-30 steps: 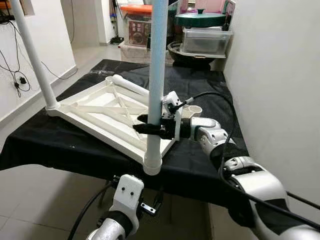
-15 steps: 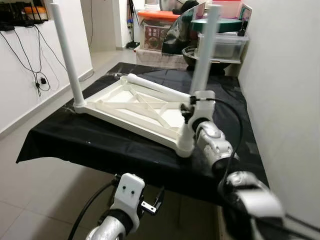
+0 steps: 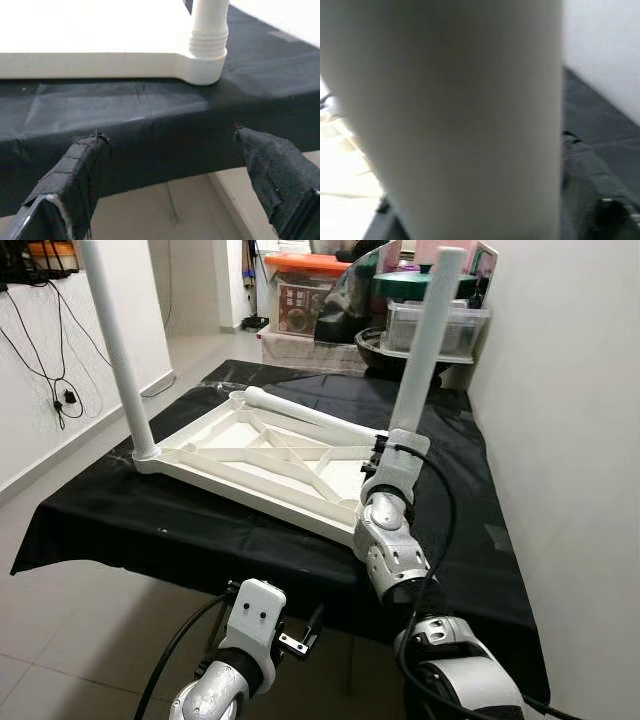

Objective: Building children table

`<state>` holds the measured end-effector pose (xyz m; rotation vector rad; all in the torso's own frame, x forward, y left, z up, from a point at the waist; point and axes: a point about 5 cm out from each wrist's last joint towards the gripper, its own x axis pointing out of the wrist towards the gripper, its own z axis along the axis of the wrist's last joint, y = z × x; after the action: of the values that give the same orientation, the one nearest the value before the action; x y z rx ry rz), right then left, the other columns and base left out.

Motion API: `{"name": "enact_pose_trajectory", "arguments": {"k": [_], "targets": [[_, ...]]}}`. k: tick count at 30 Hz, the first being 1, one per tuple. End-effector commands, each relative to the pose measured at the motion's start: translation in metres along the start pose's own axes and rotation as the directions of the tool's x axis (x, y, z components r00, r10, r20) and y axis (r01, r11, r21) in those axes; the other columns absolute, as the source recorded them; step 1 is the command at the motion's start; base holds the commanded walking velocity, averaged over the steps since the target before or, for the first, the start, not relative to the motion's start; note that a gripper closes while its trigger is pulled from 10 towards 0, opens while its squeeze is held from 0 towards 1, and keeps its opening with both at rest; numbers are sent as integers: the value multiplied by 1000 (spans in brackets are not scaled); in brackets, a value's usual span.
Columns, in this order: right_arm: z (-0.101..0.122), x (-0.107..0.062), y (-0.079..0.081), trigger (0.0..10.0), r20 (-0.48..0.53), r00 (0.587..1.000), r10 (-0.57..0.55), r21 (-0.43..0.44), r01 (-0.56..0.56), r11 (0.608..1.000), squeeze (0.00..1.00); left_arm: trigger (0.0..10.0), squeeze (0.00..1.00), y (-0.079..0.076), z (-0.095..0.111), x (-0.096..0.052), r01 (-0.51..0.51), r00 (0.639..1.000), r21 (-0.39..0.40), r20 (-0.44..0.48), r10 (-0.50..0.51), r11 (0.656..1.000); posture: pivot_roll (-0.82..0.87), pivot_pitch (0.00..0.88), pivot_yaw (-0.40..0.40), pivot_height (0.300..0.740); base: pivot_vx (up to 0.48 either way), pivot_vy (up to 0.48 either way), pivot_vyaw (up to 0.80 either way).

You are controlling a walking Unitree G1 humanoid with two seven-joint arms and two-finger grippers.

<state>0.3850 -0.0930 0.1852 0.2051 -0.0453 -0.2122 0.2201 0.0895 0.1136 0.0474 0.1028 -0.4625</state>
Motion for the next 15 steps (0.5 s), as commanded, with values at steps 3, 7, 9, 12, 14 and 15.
{"name": "enact_pose_trajectory", "arguments": {"k": [3, 7, 9, 12, 14, 15], "targets": [[18, 7, -4, 10000, 93, 973, 213, 5, -214, 977, 0, 10000, 0, 1, -2, 4, 9, 1000, 8, 1, -9, 1000, 204, 0, -56, 740, 0, 0, 0], [26, 19, -17, 10000, 61, 907, 416, -56, -413, 909, 0, 10000, 0, 2, -2, 6, 8, 1000, 8, 4, -8, 1000, 202, 0, -58, 740, 0, 0, 0], [26, 22, -21, 10000, 23, 878, 477, -62, -475, 878, 0, 10000, 0, 2, -2, 7, 7, 1000, 8, 5, -7, 1000, 203, 0, -60, 740, 0, 0, 0], [23, 24, -24, 10000, -82, 780, 620, -62, -625, 778, 0, 10000, 0, 2, -2, 8, 7, 1000, 10, 7, -7, 1000, 203, 0, -58, 740, 0, 0, 0], [19, 18, -21, 10000, -194, 597, 779, -63, -800, 597, 0, 10000, 0, 3, -3, 8, 8, 1000, 12, 9, -8, 1000, 211, 0, -61, 740, 0, 0, 0], [19, 18, -21, 10000, -194, 597, 779, -63, -800, 597, 0, 10000, 0, 3, -3, 8, 8, 1000, 12, 9, -8, 1000, 211, 0, -61, 740, 0, 0, 0]]}}
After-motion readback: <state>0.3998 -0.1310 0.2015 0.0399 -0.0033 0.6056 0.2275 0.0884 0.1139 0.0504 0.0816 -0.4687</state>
